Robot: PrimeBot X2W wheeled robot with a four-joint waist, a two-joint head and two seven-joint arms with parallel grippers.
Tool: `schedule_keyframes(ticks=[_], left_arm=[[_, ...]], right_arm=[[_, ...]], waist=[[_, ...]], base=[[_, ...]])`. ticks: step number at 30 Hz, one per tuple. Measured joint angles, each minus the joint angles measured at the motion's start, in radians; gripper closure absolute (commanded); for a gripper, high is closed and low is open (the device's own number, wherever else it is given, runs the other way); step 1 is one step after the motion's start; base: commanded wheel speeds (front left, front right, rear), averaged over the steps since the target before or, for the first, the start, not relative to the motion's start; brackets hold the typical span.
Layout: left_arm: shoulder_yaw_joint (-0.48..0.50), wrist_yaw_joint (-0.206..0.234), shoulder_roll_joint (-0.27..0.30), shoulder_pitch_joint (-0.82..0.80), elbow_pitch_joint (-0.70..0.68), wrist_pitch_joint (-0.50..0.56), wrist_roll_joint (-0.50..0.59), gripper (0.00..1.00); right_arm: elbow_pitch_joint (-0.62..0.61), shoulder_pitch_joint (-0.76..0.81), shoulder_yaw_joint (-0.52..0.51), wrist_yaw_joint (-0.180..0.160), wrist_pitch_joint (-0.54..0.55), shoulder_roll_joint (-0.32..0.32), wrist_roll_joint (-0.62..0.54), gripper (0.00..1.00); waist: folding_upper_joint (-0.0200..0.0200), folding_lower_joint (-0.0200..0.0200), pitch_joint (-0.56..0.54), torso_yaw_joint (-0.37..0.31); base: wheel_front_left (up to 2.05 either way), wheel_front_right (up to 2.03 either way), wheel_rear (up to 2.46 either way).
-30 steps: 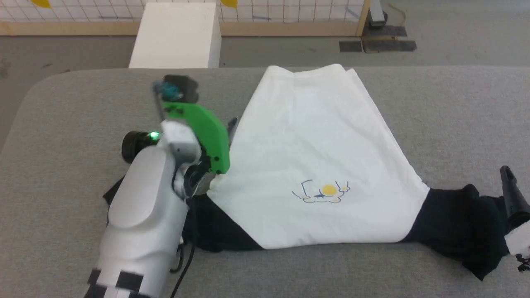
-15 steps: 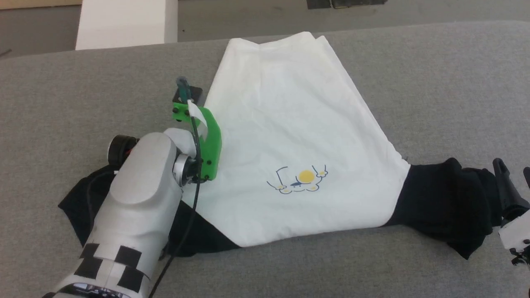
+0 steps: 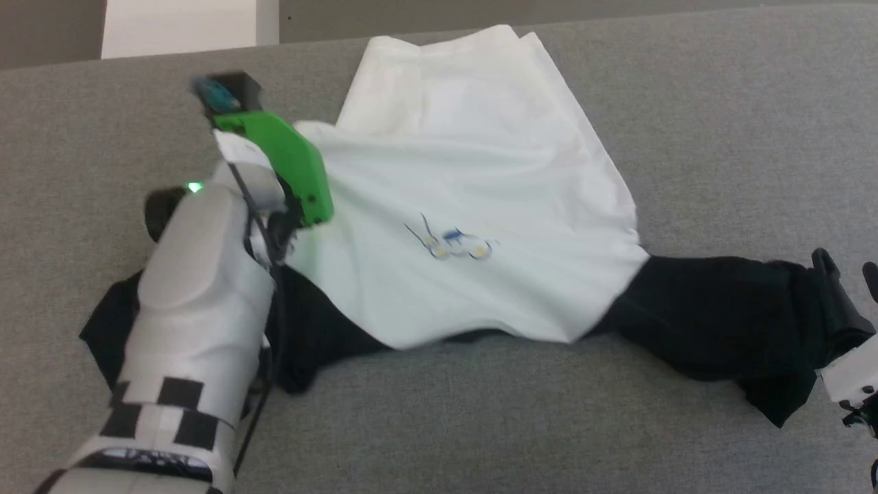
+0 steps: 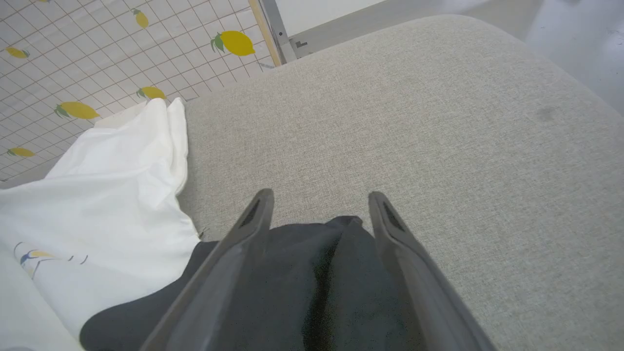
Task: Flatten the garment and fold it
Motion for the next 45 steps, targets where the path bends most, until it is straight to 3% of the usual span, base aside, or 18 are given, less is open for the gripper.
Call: schedule_keyframes(ticks=[7,10,11,12,19,23,27,33,40,45], left_arm=[[0.041,0.035,0.033,-0.079,0.028,-0.181,0.0,1.0],[0.041,0.028,0.029,-0.09,0.087,-0.146,-0.011,1.0],[0.041,0.024,0.026,-0.09,0.103,-0.143,-0.013,0.95],[0.041,0.017,0.024,-0.091,0.112,-0.143,-0.019,0.0],[0.077,-0.064,0.011,-0.093,0.109,-0.249,-0.085,0.0],[0.091,-0.148,0.024,-0.078,0.022,-0.42,-0.098,0.0],[0.079,-0.173,0.063,0.005,-0.08,-0.587,-0.081,0.0],[0.089,-0.167,0.104,0.279,-0.25,-0.726,-0.053,0.0],[0.154,-0.095,0.06,0.574,-0.457,-0.738,-0.052,0.0],[0.189,-0.065,0.039,0.652,-0.577,-0.741,-0.035,0.0]], right_arm=[[-0.007,-0.006,0.017,0.0,0.0,0.0,-0.006,0.0],[-0.007,-0.005,0.02,0.0,0.0,0.0,-0.007,0.0],[-0.007,-0.005,0.021,0.0,0.0,0.0,-0.007,0.0],[-0.007,-0.005,0.021,0.0,0.0,0.0,-0.007,0.0],[-0.008,-0.005,0.038,0.0,0.001,0.0,-0.013,0.0],[-0.002,-0.005,0.044,0.0,0.006,0.0,-0.017,0.0],[0.006,-0.004,0.048,0.0,0.011,0.0,-0.022,0.0],[0.032,-0.002,0.075,0.0,0.038,0.0,-0.026,0.0],[0.077,-0.004,0.114,0.0,0.108,0.0,-0.054,0.0],[0.137,-0.108,0.154,0.0,0.202,0.0,-0.118,0.0]], waist=[[0.0,0.0,0.024,-0.017],[0.0,0.0,0.029,-0.021],[0.0,0.0,0.029,-0.02],[0.0,0.0,0.029,-0.019],[0.0,-0.0001,-0.001,0.001],[0.0,-0.0001,-0.038,0.019],[0.0,-0.0001,-0.076,0.04],[0.0,-0.0001,-0.127,0.08],[0.0,-0.0001,-0.156,0.125],[0.0,-0.0002,-0.138,0.143]], base=[[0.0,0.0,0.0],[0.0,0.0,0.0],[0.0,0.0,0.0],[0.0,0.0,0.0],[0.0,0.0,0.0],[0.0,0.0,0.0],[0.0,0.0,0.0],[0.0,0.0,0.0],[0.0,0.0,0.0],[0.0,0.0,0.0]])
